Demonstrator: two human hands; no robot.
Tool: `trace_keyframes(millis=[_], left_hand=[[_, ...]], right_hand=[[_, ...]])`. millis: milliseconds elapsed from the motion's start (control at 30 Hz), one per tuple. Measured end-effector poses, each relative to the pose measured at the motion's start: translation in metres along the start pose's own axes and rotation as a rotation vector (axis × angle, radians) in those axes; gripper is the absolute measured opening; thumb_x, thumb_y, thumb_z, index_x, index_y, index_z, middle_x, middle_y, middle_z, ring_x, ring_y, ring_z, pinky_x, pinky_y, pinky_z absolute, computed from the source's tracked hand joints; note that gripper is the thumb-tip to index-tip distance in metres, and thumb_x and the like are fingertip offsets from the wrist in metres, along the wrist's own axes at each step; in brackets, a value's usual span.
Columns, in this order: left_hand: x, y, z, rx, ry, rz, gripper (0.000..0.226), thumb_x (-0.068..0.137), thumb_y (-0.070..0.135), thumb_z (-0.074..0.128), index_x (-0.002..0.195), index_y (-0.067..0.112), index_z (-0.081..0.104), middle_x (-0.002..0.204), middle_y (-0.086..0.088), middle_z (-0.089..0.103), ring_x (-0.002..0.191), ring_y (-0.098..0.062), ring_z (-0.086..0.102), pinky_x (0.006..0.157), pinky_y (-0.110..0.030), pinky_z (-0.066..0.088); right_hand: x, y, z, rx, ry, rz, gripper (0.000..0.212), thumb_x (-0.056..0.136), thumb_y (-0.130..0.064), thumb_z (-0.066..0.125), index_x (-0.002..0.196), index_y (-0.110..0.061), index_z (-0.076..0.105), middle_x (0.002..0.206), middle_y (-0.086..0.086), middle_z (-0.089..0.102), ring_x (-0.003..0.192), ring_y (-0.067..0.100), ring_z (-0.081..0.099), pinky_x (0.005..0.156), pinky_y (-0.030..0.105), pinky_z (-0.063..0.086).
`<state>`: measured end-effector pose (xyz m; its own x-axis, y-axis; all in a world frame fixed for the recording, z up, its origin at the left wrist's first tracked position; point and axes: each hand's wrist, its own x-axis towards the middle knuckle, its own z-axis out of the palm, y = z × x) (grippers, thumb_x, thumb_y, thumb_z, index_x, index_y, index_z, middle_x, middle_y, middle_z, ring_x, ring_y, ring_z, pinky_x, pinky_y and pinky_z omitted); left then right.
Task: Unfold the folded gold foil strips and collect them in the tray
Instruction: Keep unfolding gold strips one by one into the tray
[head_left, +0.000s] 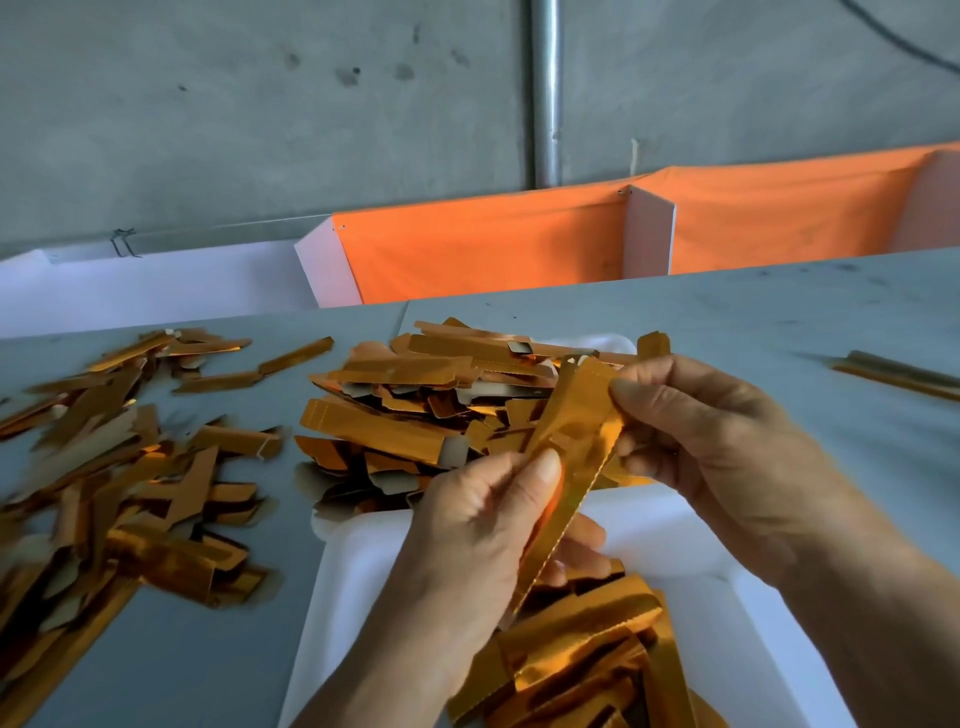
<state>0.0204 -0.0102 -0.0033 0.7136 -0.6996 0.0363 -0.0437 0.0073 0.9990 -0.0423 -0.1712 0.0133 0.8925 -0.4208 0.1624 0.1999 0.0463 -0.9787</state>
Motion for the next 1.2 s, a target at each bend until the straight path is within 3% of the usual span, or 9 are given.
trace_keyframes(millis=[233,367,467,667,733,833,933,1067,1200], left_hand=[[0.001,-0.001,-0.001,0.357,0.240,-0.002,0.054,0.070,0.074,0.028,0.075,0.029,0.058,0.048,0.003,0.060,0.039,-0.006,0.056,0.043,-0.014,0.046],[0.003,-0.006,-0.001,0.736,0.299,0.288,0.067,0.072,0.085,0.023,0.128,0.050,0.037,0.106,0.029,0.054,0.097,0.012,0.052,0.071,-0.010,0.045],[0.002,-0.009,0.006,0.938,0.207,0.413,0.073,0.072,0.078,0.034,0.138,0.055,0.016,0.121,0.034,0.035,0.109,0.013,0.035,0.079,-0.006,0.035],[0.004,-0.008,0.004,0.841,0.150,0.394,0.051,0.085,0.054,0.028,0.117,0.030,0.060,0.090,0.024,0.063,0.081,0.008,0.057,0.064,-0.005,0.043],[0.003,-0.007,0.004,0.746,0.091,0.344,0.058,0.081,0.061,0.026,0.110,0.027,0.062,0.094,0.021,0.069,0.087,0.012,0.058,0.071,-0.008,0.047],[0.005,-0.006,-0.001,0.542,-0.022,0.229,0.055,0.082,0.059,0.032,0.106,0.022,0.065,0.092,0.020,0.072,0.085,0.007,0.065,0.079,-0.022,0.055],[0.005,-0.005,-0.004,0.549,-0.039,0.158,0.055,0.079,0.063,0.036,0.106,0.022,0.061,0.089,0.017,0.071,0.082,0.005,0.066,0.075,-0.023,0.057],[0.003,-0.006,-0.002,0.826,0.212,0.280,0.066,0.066,0.071,0.044,0.128,0.049,0.034,0.112,0.029,0.049,0.100,0.009,0.049,0.081,-0.008,0.043],[0.003,-0.008,0.001,0.938,0.249,0.408,0.066,0.079,0.054,0.060,0.138,0.046,0.032,0.128,0.026,0.044,0.118,0.003,0.040,0.098,-0.021,0.042]], right_hand=[[-0.002,-0.003,0.002,-0.038,0.006,0.048,0.018,0.082,-0.015,0.064,0.064,-0.019,0.067,0.060,0.003,0.063,0.054,0.010,0.058,0.053,0.020,0.048],[0.000,0.001,0.004,-0.203,0.132,0.042,0.017,0.090,-0.012,0.060,0.074,-0.012,0.065,0.059,0.000,0.066,0.055,0.008,0.062,0.056,0.021,0.048],[0.000,0.003,0.006,-0.143,0.109,0.089,0.014,0.089,-0.012,0.061,0.077,-0.009,0.066,0.061,0.005,0.066,0.056,0.012,0.062,0.055,0.020,0.050],[-0.003,-0.001,0.001,-0.152,0.029,0.033,0.042,0.063,-0.056,0.063,0.088,-0.023,0.072,0.088,0.001,0.074,0.090,0.016,0.069,0.080,0.031,0.052],[-0.001,-0.002,-0.004,-0.157,0.012,0.036,0.038,0.067,-0.052,0.063,0.091,-0.025,0.073,0.091,-0.001,0.074,0.096,0.014,0.068,0.087,0.033,0.050],[-0.001,-0.005,-0.006,-0.144,-0.091,0.079,0.028,0.071,-0.040,0.064,0.085,-0.018,0.074,0.082,0.004,0.072,0.080,0.013,0.067,0.075,0.028,0.052],[-0.001,-0.006,-0.007,-0.125,-0.106,0.126,0.029,0.065,-0.037,0.068,0.080,-0.012,0.073,0.070,0.009,0.068,0.062,0.012,0.063,0.059,0.018,0.051],[-0.001,-0.005,-0.008,-0.050,-0.044,0.180,0.025,0.071,-0.028,0.066,0.082,-0.006,0.071,0.071,0.014,0.071,0.059,0.015,0.067,0.054,0.018,0.052],[-0.001,-0.005,-0.008,0.012,-0.056,0.244,0.012,0.085,-0.017,0.062,0.086,-0.005,0.065,0.071,0.016,0.071,0.060,0.016,0.069,0.052,0.020,0.054]])
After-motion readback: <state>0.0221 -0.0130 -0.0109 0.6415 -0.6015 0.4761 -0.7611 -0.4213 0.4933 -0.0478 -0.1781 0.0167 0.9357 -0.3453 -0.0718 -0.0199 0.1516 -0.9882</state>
